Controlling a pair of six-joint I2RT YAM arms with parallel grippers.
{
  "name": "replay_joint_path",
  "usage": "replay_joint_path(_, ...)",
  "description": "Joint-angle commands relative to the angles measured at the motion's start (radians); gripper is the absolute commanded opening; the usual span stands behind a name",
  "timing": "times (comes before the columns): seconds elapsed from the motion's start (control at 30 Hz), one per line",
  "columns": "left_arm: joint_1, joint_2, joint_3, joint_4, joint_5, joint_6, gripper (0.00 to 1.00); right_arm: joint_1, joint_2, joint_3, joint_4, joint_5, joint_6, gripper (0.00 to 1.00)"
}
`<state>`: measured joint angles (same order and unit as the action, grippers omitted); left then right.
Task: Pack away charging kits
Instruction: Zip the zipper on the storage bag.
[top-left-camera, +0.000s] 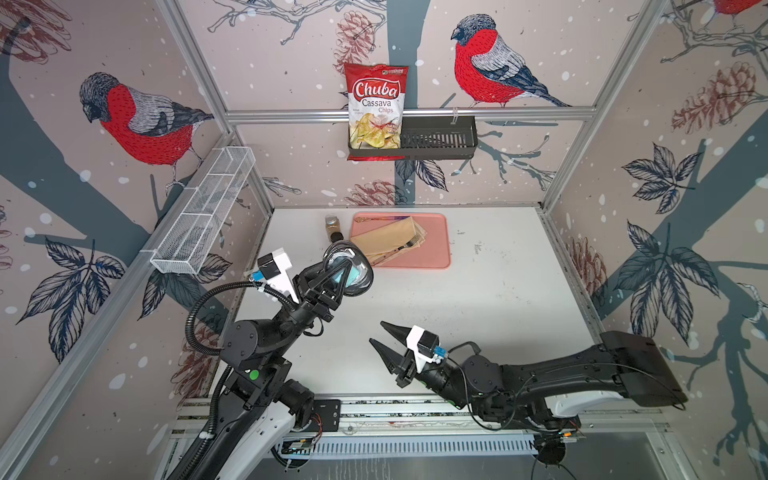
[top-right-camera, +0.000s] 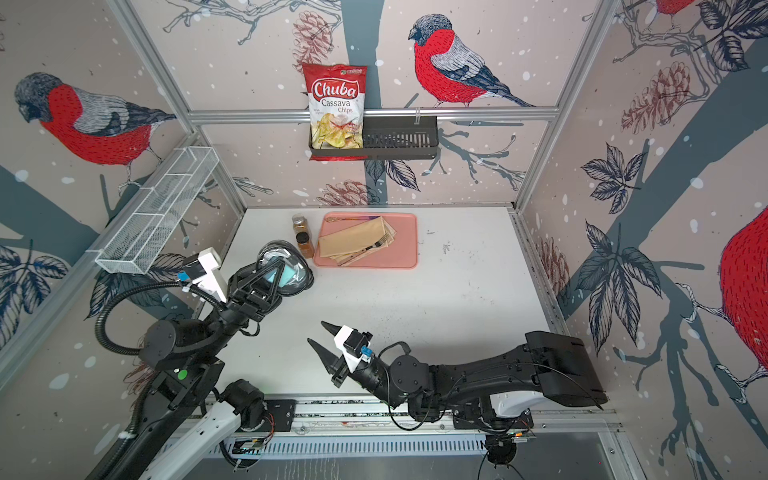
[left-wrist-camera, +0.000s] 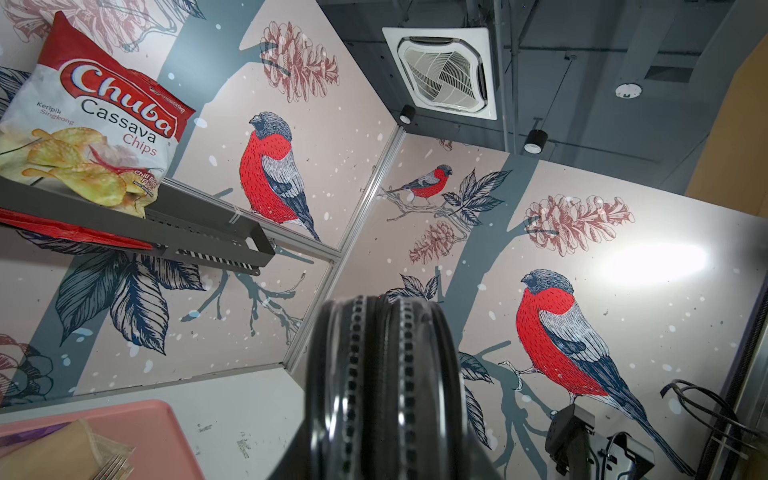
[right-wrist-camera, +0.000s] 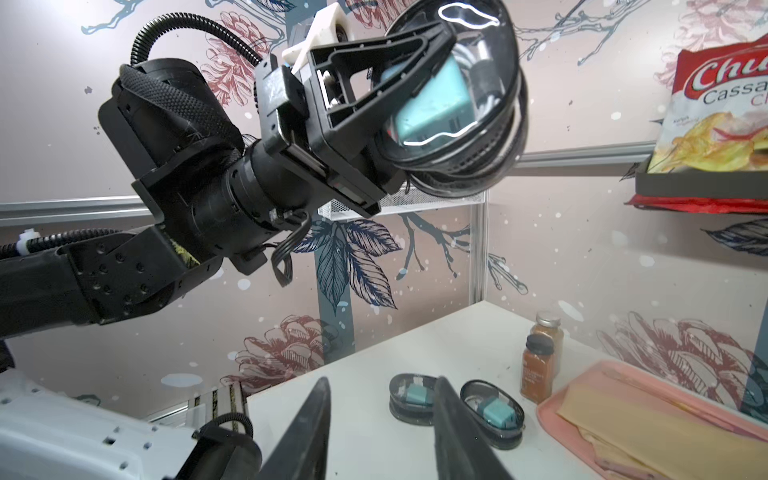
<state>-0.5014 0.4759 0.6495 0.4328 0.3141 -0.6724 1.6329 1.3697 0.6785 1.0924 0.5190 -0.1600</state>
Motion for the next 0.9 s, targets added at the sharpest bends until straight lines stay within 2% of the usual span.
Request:
replay_joint_path(0.0, -0.003, -0.001, 0.009, 0.088, -0.004, 0.001, 0.0, -0.011, 0.063, 0.085, 0.055, 0.063, -0.051, 0.32)
replay_joint_path(0.1, -0.004, -0.012, -0.008, 0.09, -0.03, -0.032, 0.0, -0.041, 0.109, 0.152, 0.028, 0.061, -0.018, 0.27)
replay_joint_path(0.2, -0.004, -0.018, -0.029, 0.105, -0.043, -0.064, 0.0, -0.061, 0.133, 0.173, 0.04, 0.006, -0.008, 0.27)
replay_joint_path(0.5, -0.005, 0.006, -0.036, 0.12, -0.056, -0.099, 0.0, -0.073, 0.183, 0.245, 0.055, -0.019, -0.017, 0.28)
replay_joint_path(0.87, -0.008, 0.033, -0.04, 0.136, -0.061, -0.105, 0.0, -0.138, 0.211, 0.289, 0.045, -0.07, 0.041, 0.28)
